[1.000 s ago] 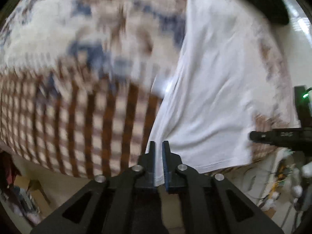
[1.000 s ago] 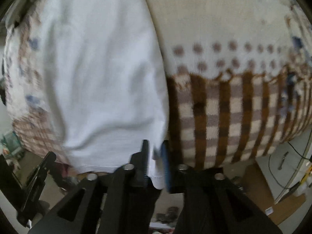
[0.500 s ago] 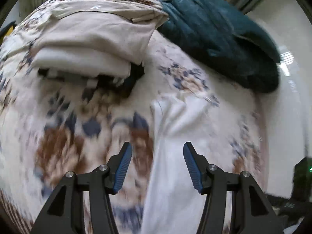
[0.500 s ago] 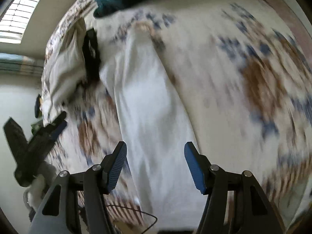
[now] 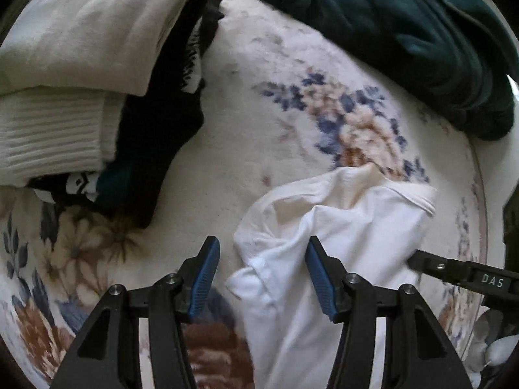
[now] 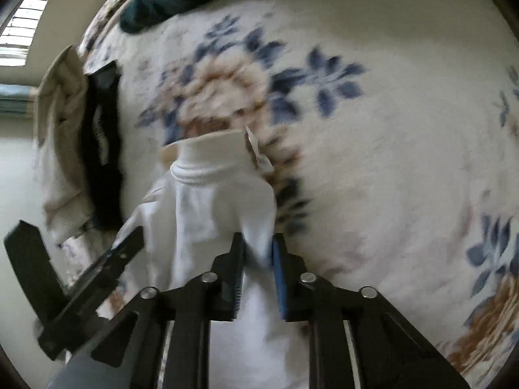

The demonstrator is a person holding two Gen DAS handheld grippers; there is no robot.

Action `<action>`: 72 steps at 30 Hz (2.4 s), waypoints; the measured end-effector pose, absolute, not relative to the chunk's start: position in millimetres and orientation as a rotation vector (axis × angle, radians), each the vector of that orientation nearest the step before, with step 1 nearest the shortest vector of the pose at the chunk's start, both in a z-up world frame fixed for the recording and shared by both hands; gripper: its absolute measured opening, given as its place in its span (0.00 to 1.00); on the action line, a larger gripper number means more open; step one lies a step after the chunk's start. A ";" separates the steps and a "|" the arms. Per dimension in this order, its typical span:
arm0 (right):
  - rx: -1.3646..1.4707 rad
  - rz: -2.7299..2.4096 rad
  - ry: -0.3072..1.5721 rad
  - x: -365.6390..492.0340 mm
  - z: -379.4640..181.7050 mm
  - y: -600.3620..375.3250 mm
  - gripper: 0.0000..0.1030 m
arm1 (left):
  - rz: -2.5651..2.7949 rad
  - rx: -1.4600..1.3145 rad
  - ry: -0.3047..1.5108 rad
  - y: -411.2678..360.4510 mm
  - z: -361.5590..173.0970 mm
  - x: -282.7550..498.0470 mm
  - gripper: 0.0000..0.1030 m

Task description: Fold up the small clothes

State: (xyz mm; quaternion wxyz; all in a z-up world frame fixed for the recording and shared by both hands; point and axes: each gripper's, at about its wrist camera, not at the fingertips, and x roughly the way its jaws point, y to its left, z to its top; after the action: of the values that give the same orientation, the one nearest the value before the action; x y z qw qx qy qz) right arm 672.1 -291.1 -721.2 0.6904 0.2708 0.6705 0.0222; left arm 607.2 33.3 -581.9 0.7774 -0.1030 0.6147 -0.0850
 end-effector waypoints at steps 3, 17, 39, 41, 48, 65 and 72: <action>0.584 -0.047 1.497 670.8 -729.5 -313.3 0.07 | -0.163 -0.246 1.336 39.6 -587.3 614.0 0.50; 0.657 0.201 1.485 729.6 -702.9 -293.5 0.58 | -0.265 -0.125 1.249 31.5 -575.2 621.3 0.04; 0.538 0.118 1.422 733.0 -696.3 -294.0 0.09 | -0.401 -0.391 1.254 57.9 -558.2 613.9 0.39; 0.536 0.118 1.421 731.8 -695.2 -293.8 0.09 | -0.400 -0.341 1.276 50.3 -563.0 613.4 0.39; 0.538 0.111 1.401 726.0 -686.9 -295.0 0.09 | -0.366 -0.247 1.276 35.1 -576.2 603.3 0.07; 0.539 0.054 1.425 722.5 -699.7 -305.0 0.14 | -0.316 -0.193 1.301 26.6 -591.4 634.8 0.09; 0.634 0.171 1.357 713.6 -678.0 -334.4 0.78 | -0.347 -0.526 1.239 75.2 -563.2 629.4 0.71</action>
State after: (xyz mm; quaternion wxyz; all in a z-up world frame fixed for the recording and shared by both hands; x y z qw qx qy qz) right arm 713.6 -334.4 -678.0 0.7292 0.2879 0.6160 0.0777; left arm 629.4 75.2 -563.2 0.7680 -0.2425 0.5709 -0.1597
